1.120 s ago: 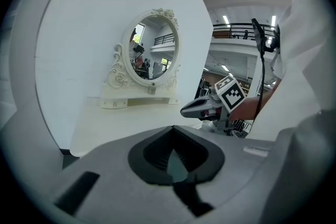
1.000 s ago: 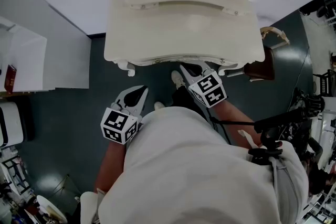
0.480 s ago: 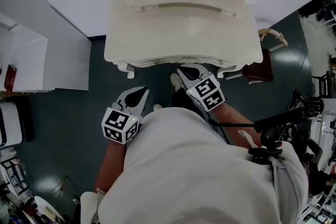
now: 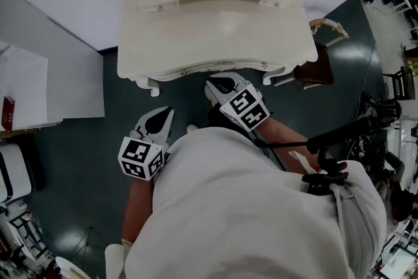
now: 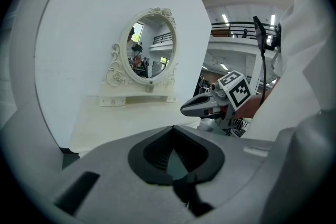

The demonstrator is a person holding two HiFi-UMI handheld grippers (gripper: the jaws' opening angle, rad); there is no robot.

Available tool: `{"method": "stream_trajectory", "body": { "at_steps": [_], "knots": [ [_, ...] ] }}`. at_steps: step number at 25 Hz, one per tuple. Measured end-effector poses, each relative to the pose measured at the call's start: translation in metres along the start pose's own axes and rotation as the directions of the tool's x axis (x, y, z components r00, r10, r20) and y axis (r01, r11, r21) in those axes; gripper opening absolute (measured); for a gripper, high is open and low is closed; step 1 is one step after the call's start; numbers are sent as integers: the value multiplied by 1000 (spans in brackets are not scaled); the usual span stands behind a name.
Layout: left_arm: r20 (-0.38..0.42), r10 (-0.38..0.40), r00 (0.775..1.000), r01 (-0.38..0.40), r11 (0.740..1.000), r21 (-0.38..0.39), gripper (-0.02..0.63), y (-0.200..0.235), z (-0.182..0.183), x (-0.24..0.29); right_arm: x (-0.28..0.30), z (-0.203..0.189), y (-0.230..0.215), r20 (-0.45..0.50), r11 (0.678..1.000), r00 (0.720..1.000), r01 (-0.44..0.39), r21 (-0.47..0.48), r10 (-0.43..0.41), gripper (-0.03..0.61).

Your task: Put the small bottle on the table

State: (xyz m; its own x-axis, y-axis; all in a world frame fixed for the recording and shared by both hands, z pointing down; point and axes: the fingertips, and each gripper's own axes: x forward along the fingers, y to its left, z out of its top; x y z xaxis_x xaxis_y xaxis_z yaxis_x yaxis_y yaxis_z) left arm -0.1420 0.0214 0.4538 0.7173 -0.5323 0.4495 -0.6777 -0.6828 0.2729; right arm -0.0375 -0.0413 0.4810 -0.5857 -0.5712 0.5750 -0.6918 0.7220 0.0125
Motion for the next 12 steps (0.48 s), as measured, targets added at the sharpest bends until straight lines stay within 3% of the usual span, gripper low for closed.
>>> {"method": "stream_trajectory", "body": {
  "at_steps": [12],
  "knots": [
    [-20,-11,1000,11,1000,-7,2,-6,-1,13,-3,-9,-8,-16,1000,1000,-5,-1,5,0]
  ]
}}
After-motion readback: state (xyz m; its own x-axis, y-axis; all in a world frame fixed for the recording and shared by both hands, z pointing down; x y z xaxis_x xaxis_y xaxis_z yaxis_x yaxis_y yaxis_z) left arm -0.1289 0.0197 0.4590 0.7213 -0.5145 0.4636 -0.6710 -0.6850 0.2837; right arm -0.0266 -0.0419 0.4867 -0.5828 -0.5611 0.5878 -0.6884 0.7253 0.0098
